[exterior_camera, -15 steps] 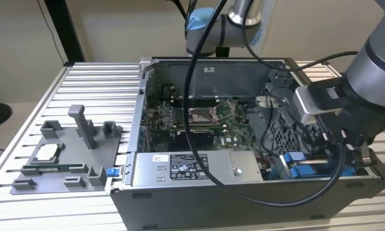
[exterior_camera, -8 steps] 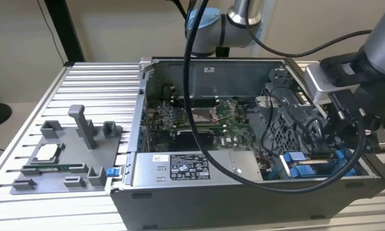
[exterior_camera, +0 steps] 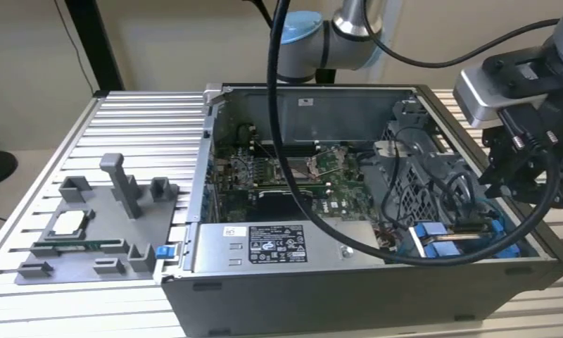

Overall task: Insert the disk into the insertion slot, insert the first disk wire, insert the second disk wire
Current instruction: 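Insert the second disk wire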

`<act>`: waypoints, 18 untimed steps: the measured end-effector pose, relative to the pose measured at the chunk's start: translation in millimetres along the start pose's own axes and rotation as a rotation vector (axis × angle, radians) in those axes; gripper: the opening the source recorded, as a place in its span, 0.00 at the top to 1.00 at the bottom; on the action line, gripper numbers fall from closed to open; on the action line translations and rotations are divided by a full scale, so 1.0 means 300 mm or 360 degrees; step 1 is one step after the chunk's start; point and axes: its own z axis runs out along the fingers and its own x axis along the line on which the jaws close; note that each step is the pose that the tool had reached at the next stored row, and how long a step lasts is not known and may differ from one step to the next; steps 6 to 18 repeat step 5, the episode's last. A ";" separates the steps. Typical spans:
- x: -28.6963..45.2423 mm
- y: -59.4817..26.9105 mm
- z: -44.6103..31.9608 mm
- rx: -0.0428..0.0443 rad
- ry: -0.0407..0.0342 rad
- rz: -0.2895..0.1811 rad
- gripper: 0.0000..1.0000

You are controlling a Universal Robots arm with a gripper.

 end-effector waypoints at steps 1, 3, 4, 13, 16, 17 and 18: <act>0.000 0.000 0.000 0.0000 0.0000 0.0000 0.00; 0.000 0.000 0.000 0.0000 0.0001 0.0000 0.00; 0.000 0.000 0.000 0.0000 0.0000 0.0000 0.00; 0.000 0.000 0.000 0.0000 0.0000 0.0000 0.00; 0.000 0.000 0.000 0.0000 0.0000 0.0000 0.00; 0.000 0.000 0.000 0.0000 0.0000 0.0000 0.00; 0.000 0.000 0.000 0.0000 0.0000 0.0000 0.00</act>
